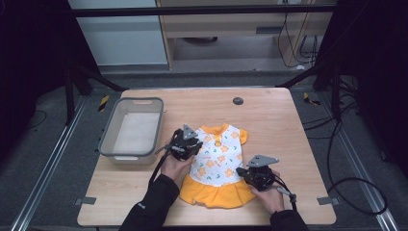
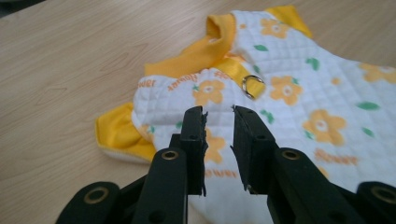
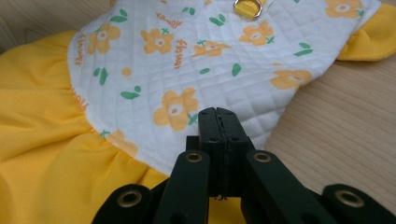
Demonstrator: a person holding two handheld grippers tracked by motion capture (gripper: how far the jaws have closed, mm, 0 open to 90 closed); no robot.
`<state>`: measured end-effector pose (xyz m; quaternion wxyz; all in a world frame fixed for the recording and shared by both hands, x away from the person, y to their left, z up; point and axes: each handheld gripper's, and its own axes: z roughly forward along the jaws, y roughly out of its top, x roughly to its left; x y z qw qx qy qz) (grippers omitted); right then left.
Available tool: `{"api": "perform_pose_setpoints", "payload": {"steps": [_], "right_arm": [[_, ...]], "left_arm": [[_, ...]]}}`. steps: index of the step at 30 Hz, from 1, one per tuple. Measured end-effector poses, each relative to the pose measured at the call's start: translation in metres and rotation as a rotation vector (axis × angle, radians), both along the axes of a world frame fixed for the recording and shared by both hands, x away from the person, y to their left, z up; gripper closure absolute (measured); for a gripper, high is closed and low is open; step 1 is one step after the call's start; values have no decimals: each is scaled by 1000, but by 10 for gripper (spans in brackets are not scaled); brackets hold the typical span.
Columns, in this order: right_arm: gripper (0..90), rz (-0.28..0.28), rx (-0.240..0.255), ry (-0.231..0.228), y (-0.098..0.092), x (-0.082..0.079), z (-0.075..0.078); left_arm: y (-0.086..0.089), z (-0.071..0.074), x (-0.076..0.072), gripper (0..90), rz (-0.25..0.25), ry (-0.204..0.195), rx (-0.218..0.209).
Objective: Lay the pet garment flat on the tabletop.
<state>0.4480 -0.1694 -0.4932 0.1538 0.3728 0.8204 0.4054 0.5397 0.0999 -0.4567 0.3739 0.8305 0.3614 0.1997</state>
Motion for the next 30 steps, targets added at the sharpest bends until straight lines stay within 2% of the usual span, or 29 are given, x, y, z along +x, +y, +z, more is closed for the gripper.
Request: {"api": "perform_pose_setpoints", "payload": {"steps": [4,6,11,14,18,22,28,30], "right_arm": [[900,-1,2,-6,1,2,-2],[900,0,-1,-5,2,2,-3],[899,7,-18,10,5,3,-6],[899,8,-30,27,6,4,-9],[900,-2,-35,44,5,4,-9],[900,-7,-48,62,6,0,-7],[900,-1,-39,75,6,0,-6],[898,4,-23,61,4,0,-4]], "left_arm": [[-11,-17,20,740,30,-6,36],[-13,-25,27,738,38,-5,25],[-10,-40,39,742,73,33,6],[-10,-40,40,755,86,32,9],[-12,-41,39,759,105,15,35],[-13,-41,39,759,106,9,47],[-9,-39,40,736,113,28,21],[-6,-35,40,708,105,35,3]]}}
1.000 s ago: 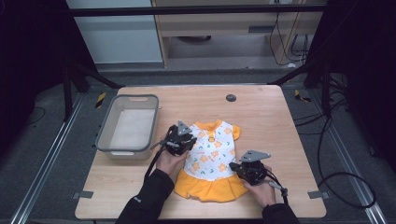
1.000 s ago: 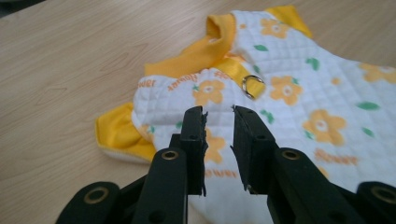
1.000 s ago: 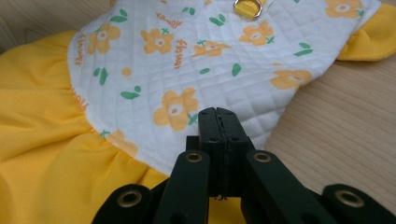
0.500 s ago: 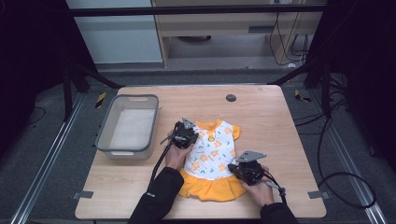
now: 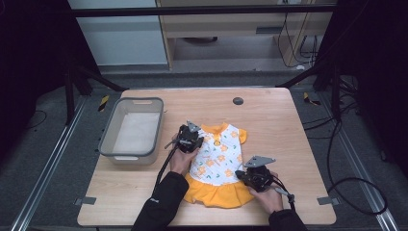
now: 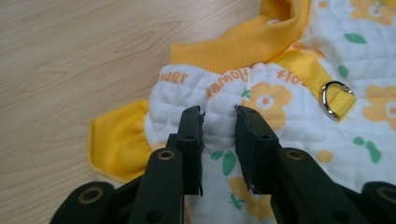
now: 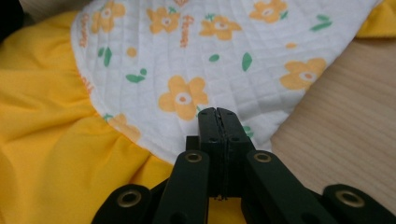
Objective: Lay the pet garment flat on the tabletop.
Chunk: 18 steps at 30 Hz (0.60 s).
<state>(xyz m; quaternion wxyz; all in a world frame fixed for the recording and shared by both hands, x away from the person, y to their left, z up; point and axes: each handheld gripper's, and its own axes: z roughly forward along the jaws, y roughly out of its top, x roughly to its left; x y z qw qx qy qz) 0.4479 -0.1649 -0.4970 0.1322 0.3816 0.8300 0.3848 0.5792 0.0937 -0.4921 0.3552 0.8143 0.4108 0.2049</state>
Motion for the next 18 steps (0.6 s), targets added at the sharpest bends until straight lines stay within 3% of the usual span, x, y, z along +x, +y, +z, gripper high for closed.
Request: {"api": "perform_pose_setpoints", "payload": {"steps": [4,10,13,18], "right_arm": [[898,5,55,-67,-4,1,14],[900,-24,119,-145,-9,19,39],[900,-41,138,-184,-8,35,47],[900,-85,203,-184,-7,64,53]], "left_arm": [[13,21,-9,674,-22,-15,-55],[28,53,-42,666,-97,-40,-59],[33,58,-62,705,-143,-43,-52],[40,51,-92,785,-201,-17,-68]]}}
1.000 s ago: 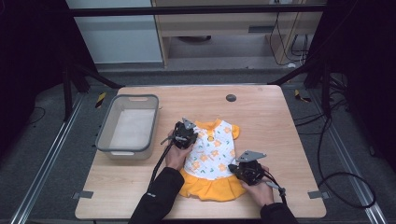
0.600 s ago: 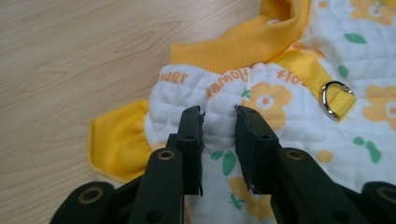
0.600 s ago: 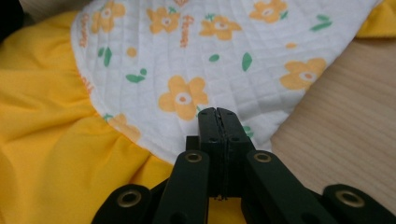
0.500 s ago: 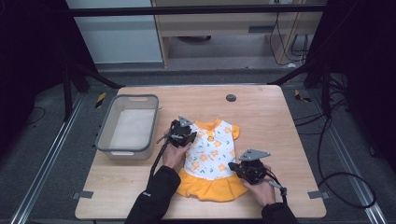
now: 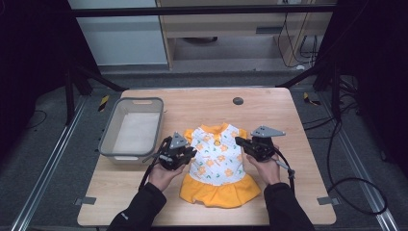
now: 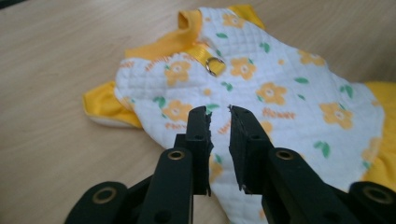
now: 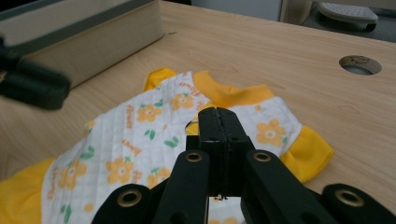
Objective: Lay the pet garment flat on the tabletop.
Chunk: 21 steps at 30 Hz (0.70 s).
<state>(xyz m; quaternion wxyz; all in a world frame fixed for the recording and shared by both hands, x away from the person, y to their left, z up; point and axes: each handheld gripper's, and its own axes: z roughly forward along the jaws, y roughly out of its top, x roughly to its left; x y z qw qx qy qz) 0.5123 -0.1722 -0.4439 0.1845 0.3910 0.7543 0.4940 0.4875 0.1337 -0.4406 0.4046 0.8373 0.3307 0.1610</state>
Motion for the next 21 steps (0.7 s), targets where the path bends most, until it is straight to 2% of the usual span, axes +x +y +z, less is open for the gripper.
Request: {"api": "perform_pose_setpoints", "payload": {"steps": [4,7,9,14,17,21], "right_arm": [[900,-29,11,28,3,20,-3],[900,-53,4,43,7,31,-12],[900,-65,-1,49,9,36,-19],[900,-74,-79,70,21,44,-41],[900,-71,-112,75,27,47,-49],[900,-86,-159,104,28,50,-57]], "left_arm": [[3,-10,-18,838,-24,27,-6],[2,-18,-25,867,-41,41,-5],[-1,-24,-27,870,-52,53,16],[-11,-39,-30,871,-79,81,77],[-13,-47,-33,871,-91,95,111],[-10,-49,-37,871,-108,100,118]]}}
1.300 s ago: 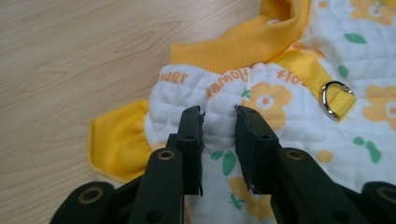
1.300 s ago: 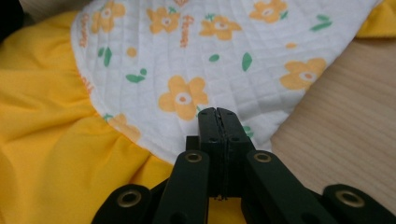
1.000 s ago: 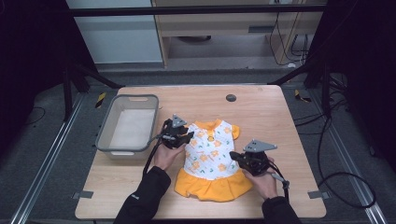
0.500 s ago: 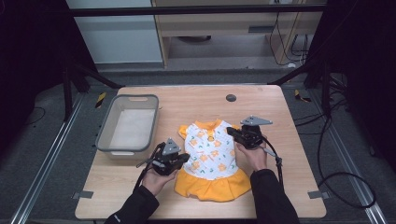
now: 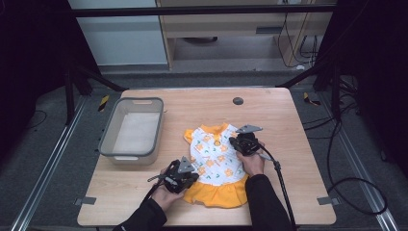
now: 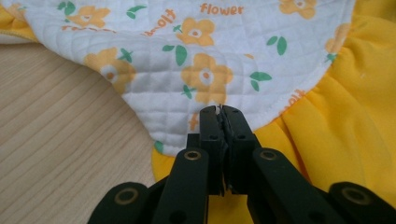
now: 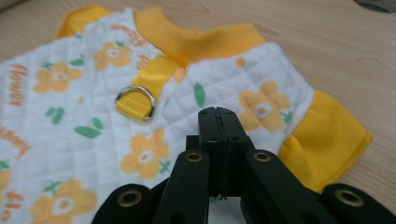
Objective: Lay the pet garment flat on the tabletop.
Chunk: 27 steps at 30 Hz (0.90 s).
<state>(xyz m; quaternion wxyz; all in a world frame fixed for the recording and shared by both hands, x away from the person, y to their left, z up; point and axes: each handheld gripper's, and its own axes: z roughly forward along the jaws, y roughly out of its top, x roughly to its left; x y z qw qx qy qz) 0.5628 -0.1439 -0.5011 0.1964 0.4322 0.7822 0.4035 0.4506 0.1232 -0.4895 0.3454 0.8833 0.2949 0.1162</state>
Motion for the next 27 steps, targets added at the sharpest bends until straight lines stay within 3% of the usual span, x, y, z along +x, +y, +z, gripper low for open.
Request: {"api": "perform_pose_setpoints", "payload": {"steps": [3,13,17,19,24,27], "right_arm": [[900,-15,-23,23,0,3,-6],[900,-87,-47,5,1,2,-7],[900,-78,-34,19,0,0,-5],[879,-60,-9,-5,-1,-4,-2],[885,-23,39,-44,-7,-18,12],[900,2,50,-37,-10,-29,17]], "left_arm": [[3,-2,-4,876,-1,17,7],[9,-2,-16,874,0,27,3],[10,-1,-19,858,0,17,1],[10,2,-17,837,-8,21,-10],[4,20,0,773,37,-65,-67],[-1,26,16,767,71,-86,-87]]}}
